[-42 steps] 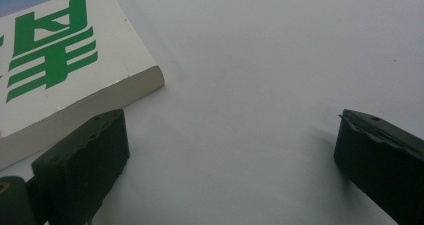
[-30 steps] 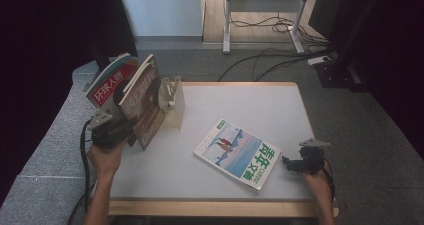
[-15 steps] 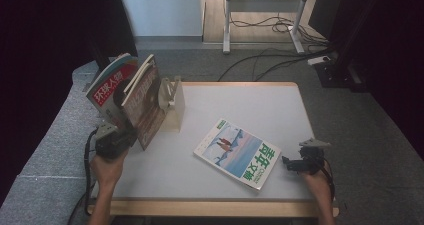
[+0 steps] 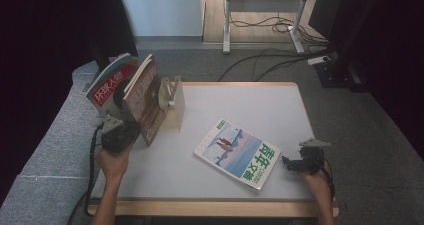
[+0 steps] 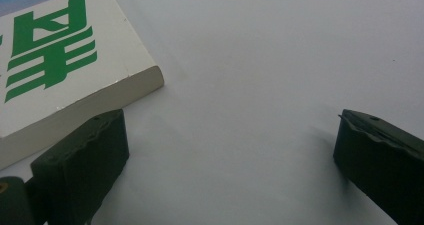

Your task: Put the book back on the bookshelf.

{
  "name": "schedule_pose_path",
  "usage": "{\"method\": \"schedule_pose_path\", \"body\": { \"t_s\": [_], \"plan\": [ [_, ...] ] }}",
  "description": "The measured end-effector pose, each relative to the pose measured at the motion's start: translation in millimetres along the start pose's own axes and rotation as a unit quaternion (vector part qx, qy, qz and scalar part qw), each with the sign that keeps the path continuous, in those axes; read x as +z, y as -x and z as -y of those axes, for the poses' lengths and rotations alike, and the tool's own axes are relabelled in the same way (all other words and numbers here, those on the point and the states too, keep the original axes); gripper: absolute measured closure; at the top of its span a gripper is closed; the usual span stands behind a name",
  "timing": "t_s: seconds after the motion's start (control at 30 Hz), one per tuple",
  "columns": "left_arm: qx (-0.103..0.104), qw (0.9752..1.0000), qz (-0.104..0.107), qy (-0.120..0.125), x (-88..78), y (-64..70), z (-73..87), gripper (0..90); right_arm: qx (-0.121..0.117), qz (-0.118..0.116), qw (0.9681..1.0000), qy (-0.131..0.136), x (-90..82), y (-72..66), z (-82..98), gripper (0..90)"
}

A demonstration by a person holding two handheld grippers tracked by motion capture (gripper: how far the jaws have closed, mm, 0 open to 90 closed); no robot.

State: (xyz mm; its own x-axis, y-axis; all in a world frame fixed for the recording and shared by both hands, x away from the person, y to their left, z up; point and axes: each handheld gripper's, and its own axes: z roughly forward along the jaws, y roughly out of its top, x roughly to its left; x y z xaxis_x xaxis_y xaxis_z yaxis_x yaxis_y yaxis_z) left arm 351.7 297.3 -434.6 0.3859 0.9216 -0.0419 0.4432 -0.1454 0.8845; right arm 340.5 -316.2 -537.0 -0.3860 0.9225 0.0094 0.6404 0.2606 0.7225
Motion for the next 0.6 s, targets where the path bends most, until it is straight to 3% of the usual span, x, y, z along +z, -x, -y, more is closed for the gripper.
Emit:
{"method": "schedule_pose_path", "body": {
  "t_s": [0.43, 0.6],
  "plan": [
    [0.002, 1.0, -0.008, 0.001, 16.1, 4.6, -8.6, 83.8, 0.0, 0.0, 1.0, 0.0, 0.0, 0.1, 0.0, 0.5],
    [-0.006, 0.9999, -0.015, 0.005, 21.9, 5.0, -10.5, 83.9, 0.0, 0.0, 1.0, 0.0, 0.0, 0.1, 0.0, 0.5]
  ]
}}
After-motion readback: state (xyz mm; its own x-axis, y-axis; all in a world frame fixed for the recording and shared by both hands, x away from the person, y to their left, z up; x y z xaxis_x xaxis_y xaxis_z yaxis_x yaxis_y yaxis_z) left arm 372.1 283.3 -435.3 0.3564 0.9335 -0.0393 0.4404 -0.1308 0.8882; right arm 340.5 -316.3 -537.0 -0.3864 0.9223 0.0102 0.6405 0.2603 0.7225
